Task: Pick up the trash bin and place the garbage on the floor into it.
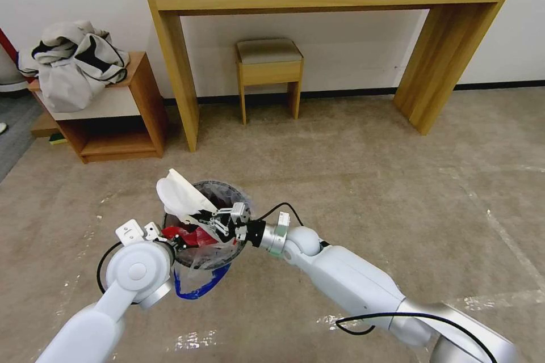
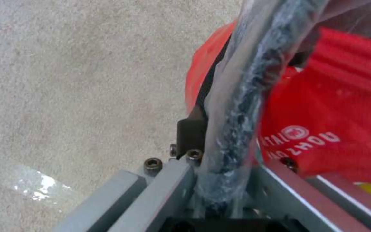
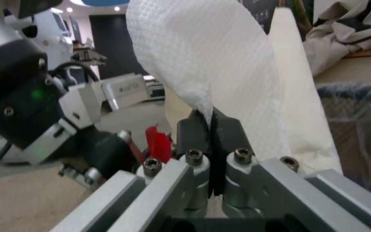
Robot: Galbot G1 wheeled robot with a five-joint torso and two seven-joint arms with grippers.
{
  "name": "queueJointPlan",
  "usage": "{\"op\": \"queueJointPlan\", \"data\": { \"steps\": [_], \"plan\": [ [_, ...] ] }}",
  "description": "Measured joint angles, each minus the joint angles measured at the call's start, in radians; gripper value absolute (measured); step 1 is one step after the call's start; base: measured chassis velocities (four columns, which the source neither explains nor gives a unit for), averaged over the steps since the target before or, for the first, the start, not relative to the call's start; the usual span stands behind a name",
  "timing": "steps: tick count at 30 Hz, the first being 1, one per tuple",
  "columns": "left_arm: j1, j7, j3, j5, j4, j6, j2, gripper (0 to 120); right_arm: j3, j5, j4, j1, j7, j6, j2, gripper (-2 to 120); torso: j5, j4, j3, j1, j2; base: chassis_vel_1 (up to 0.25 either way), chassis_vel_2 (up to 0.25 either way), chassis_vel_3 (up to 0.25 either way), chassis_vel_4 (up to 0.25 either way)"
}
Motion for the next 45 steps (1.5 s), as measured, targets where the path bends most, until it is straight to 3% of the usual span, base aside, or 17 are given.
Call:
{"op": "queueJointPlan", "data": {
  "steps": [19, 27, 32, 36, 38, 45],
  "plan": [
    [0.002, -0.001, -0.008, 0.0, -0.004, 0.001, 0.001, 0, -0.015, -0.015, -0.007, 0.0, 0.009, 0.007, -0.005, 1, 0.0, 0.0, 0.0, 0.0, 0.0, 0.0, 0.0, 0.0, 0.0],
    [0.001, -0.001, -0.009, 0.0, -0.009, 0.001, 0.002, 0, -0.011, -0.013, 0.018, 0.003, 0.017, 0.002, -0.025, 26, 0.0, 0.0, 0.0, 0.0, 0.0, 0.0, 0.0, 0.0, 0.0],
    [0.003, -0.005, -0.013, 0.0, -0.012, 0.0, 0.003, 0, -0.01, -0.012, 0.038, 0.003, 0.022, -0.007, -0.038, 51, 0.0, 0.0, 0.0, 0.0, 0.0, 0.0, 0.0, 0.0, 0.0],
    [0.002, -0.006, -0.014, 0.0, -0.01, 0.0, 0.003, 0, -0.009, -0.011, 0.044, 0.006, 0.025, -0.008, -0.039, 59, 0.0, 0.0, 0.0, 0.0, 0.0, 0.0, 0.0, 0.0, 0.0],
    [-0.003, -0.009, -0.013, 0.0, -0.006, -0.002, 0.002, 0, -0.009, -0.008, 0.061, 0.011, 0.036, -0.01, -0.051, 71, 0.0, 0.0, 0.0, 0.0, 0.0, 0.0, 0.0, 0.0, 0.0],
    [-0.007, -0.013, -0.013, -0.001, -0.001, -0.003, 0.001, 0, -0.007, 0.0, 0.079, 0.016, 0.036, -0.012, -0.074, 94, 0.0, 0.0, 0.0, 0.0, 0.0, 0.0, 0.0, 0.0, 0.0]
  ]
}}
